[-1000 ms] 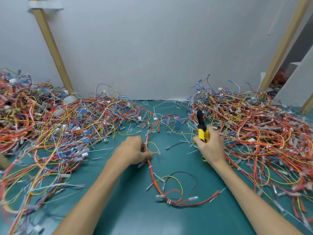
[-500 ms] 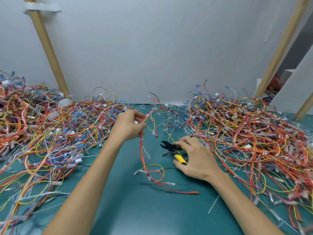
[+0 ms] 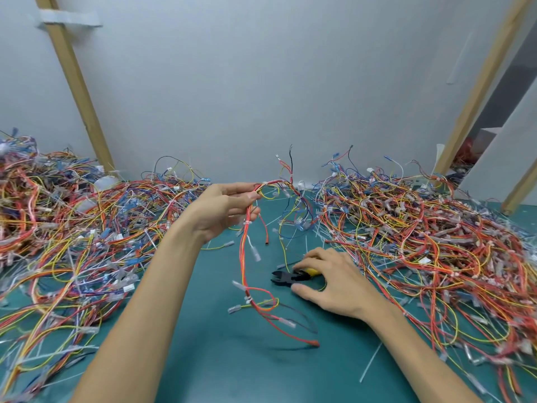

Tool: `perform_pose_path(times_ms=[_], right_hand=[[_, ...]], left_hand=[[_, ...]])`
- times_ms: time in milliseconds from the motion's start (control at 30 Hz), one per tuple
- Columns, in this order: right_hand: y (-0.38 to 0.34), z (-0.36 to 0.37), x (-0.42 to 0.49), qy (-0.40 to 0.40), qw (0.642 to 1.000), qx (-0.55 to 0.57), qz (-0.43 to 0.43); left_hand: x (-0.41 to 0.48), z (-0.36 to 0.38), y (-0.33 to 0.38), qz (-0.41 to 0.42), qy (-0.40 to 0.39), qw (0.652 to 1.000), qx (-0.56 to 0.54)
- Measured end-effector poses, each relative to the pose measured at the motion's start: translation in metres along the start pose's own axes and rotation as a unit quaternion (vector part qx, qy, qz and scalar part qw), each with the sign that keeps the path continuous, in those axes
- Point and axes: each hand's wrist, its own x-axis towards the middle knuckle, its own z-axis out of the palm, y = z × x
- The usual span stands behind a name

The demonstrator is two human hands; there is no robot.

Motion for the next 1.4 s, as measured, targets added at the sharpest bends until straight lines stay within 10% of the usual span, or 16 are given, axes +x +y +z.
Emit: perform_pose_path(times_ms=[133,300,367,933,1133,1400], right_hand=[[-0.010,-0.023,0.015,0.167,0.960,0.206,0.088],[-0.026,-0.066,0.065,-0.004,0.608,0.768,0.204],[-0.034,-0.080,0.082,0.019,0.563,0.804,0.192],[-0.035,-0.111,0.132,0.088,0.542,0.835,0.035],[-0.026,-0.130,0.146,0.123,0.528,0.839,0.040],[0.002,-0.137,0.137,0.196,0.496,0.845,0.041]], left_hand=[[-0.001,-0.002,0.007,0.037,-0.046,0.998,-0.024],[-0.002,0.007,0.018,0.102,-0.194,0.970,0.106],[-0.003,0.015,0.018,0.104,-0.230,0.957,0.146],[0.005,0.013,-0.027,-0.063,-0.332,0.941,0.005],[0.008,-0.001,-0.033,-0.112,-0.485,0.867,-0.016],[0.010,-0.039,-0.041,-0.169,-0.441,0.866,0.161]])
